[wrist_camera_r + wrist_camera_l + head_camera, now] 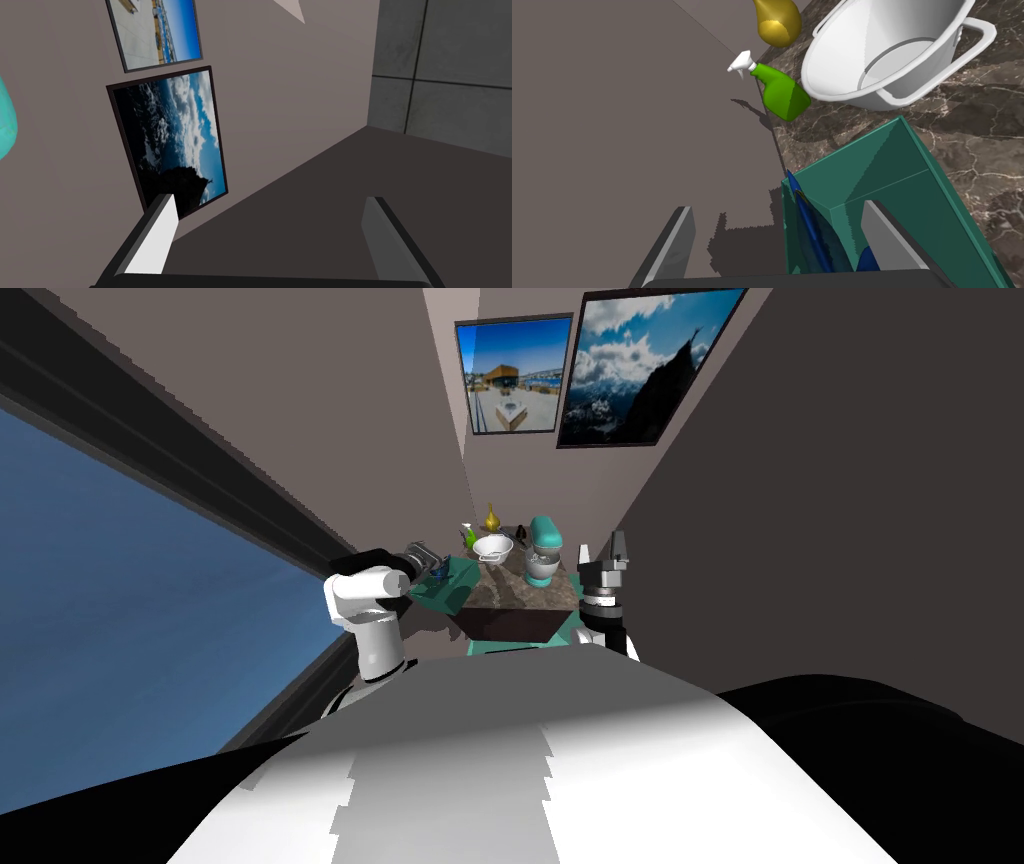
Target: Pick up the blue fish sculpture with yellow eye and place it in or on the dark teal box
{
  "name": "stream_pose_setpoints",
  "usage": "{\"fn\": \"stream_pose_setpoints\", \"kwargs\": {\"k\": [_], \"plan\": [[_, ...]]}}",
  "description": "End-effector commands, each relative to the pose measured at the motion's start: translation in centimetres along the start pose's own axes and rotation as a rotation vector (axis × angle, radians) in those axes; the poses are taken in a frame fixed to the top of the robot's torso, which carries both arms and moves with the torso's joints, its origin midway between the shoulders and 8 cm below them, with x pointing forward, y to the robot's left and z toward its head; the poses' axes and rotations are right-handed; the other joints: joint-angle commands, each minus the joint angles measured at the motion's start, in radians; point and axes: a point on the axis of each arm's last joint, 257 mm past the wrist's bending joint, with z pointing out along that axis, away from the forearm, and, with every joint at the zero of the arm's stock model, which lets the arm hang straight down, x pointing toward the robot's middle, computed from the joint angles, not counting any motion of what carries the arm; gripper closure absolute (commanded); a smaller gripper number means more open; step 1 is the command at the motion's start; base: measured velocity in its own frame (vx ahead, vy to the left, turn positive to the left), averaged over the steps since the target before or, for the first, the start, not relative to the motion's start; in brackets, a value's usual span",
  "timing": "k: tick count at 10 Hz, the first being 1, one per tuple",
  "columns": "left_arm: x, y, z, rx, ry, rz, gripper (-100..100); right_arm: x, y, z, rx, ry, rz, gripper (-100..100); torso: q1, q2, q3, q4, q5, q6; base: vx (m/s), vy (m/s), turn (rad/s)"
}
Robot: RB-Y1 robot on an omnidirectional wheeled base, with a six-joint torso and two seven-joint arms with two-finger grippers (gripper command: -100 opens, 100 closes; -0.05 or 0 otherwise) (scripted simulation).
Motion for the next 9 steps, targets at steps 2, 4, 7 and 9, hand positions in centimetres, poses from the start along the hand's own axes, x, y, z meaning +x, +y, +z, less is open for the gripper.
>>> {"fn": "stream_pose_setpoints", "kwargs": {"k": [2, 4, 7, 9], "plan": [[0.4, -1.3, -0.6, 0.018, -0.027, -0.011, -100, 0.0, 0.0, 0.0, 0.0, 0.0, 0.0, 0, 0.0, 0.0, 0.0, 0.0, 0.0, 0.0, -0.029, 0.046, -0.103], [0.6, -2.4, -1.1, 0.035, -0.046, -0.021, -100, 0.0, 0.0, 0.0, 0.0, 0.0, 0.0, 0, -0.001, 0.0, 0.0, 0.0, 0.0, 0.0, -0.025, 0.036, -0.134], [0.7, -3.0, -1.6, 0.049, -0.057, -0.026, -100, 0.0, 0.0, 0.0, 0.0, 0.0, 0.0, 0, -0.001, 0.0, 0.0, 0.0, 0.0, 0.0, -0.025, 0.035, -0.101], [0.7, -3.0, -1.6, 0.049, -0.059, -0.029, 0, 0.0, 0.0, 0.0, 0.0, 0.0, 0.0, 0, -0.003, -0.001, -0.001, 0.0, 0.0, 0.0, 0.0, 0.0, 0.0]]}}
